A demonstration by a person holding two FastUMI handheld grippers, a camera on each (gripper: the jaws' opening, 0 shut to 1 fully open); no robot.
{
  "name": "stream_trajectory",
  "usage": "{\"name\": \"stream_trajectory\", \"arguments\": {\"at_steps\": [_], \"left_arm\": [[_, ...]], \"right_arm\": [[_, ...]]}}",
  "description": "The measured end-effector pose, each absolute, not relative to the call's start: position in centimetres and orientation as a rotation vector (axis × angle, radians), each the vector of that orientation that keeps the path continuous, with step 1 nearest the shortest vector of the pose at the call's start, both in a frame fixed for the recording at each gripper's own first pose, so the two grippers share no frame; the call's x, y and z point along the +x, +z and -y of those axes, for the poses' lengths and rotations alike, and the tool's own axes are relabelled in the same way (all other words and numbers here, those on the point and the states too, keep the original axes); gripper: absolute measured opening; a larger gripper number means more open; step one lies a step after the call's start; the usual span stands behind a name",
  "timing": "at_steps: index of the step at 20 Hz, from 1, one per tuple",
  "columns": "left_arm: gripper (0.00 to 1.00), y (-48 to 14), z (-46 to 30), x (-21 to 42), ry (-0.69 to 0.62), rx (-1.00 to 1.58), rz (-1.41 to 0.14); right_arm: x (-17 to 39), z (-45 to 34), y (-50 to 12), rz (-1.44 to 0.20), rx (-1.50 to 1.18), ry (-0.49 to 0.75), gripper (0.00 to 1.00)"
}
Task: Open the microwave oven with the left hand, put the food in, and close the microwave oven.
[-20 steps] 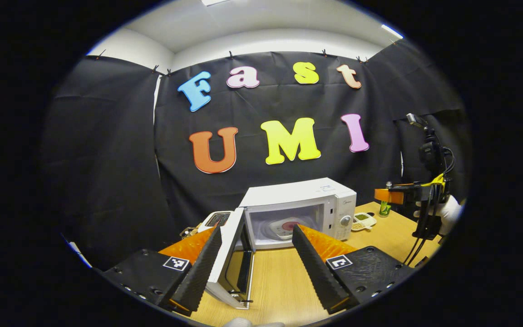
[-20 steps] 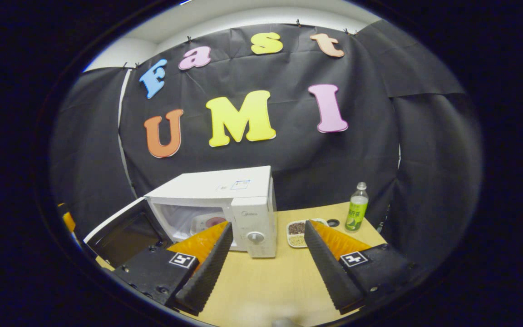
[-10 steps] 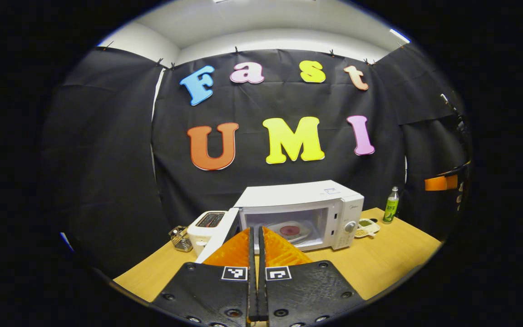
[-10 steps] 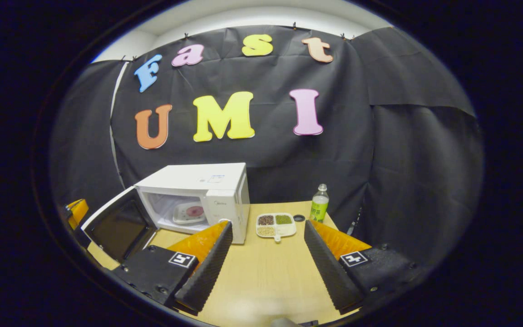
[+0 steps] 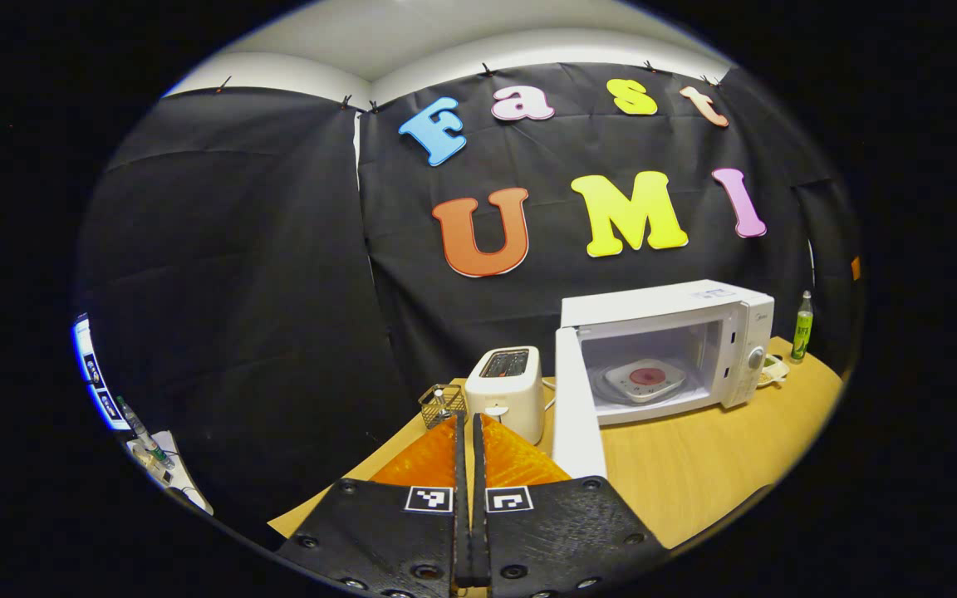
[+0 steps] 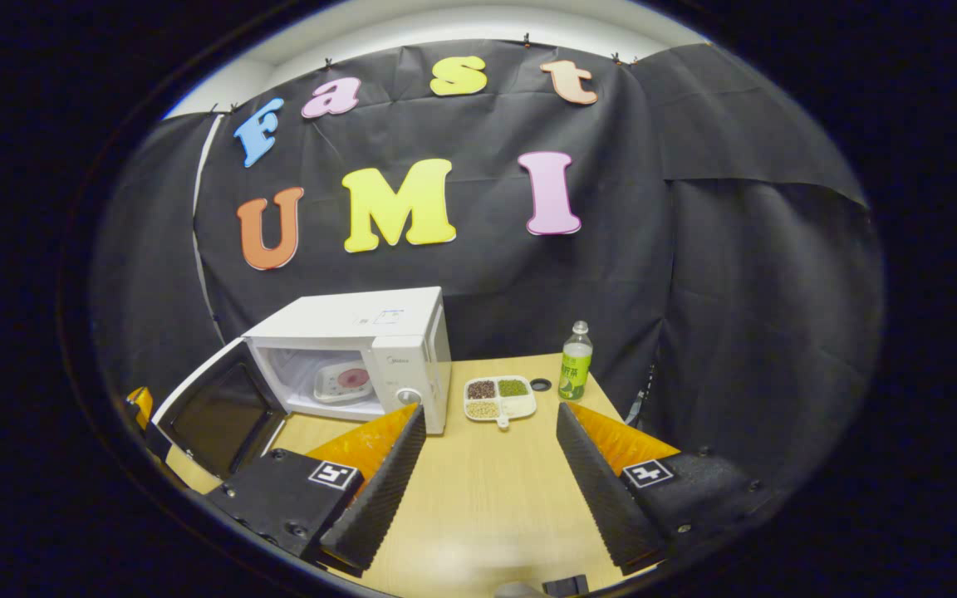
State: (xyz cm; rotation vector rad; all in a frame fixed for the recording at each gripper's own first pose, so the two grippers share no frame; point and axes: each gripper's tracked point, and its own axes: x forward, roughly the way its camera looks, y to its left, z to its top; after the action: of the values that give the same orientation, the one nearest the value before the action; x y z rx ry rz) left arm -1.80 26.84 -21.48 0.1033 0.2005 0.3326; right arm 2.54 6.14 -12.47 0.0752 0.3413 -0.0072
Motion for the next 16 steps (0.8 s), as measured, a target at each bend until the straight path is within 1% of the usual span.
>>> {"name": "stream_trajectory", "arguments": {"at_steps": [1,2,3,4,7,8,15,16], "left_arm": [[0.00,-23.0,-27.2,-1.7,0.340,0.104,-0.234],[0.00,-23.9,-27.1,-1.6,0.328,0.092,-0.245],[0.00,-24.2,-27.3,-1.4,0.324,0.091,-0.244],[0.00,-24.8,-27.1,-1.4,0.323,0.090,-0.256],[0.00,-25.5,-26.1,-1.1,0.303,0.059,-0.257],[0.00,-25.4,-25.3,-1.0,0.284,0.052,-0.250],[0.00,-25.6,-18.4,0.3,0.150,0.024,-0.231],[0.00,-25.7,-17.5,0.4,0.135,0.020,-0.233]], "right_arm": [[2.5,-6.2,-12.4,-0.347,0.071,-0.006,1.00],[2.3,-6.2,-12.4,-0.348,0.077,-0.009,0.92],[2.2,-6.4,-12.3,-0.348,0.085,-0.009,1.00],[2.1,-6.4,-12.4,-0.355,0.088,-0.012,0.92],[1.8,-6.6,-12.7,-0.369,0.099,-0.015,0.92],[1.8,-6.5,-12.8,-0.371,0.100,-0.019,1.00],[1.1,-5.0,-13.2,-0.388,0.126,-0.051,1.00],[1.0,-4.8,-13.3,-0.392,0.127,-0.055,0.92]]}}
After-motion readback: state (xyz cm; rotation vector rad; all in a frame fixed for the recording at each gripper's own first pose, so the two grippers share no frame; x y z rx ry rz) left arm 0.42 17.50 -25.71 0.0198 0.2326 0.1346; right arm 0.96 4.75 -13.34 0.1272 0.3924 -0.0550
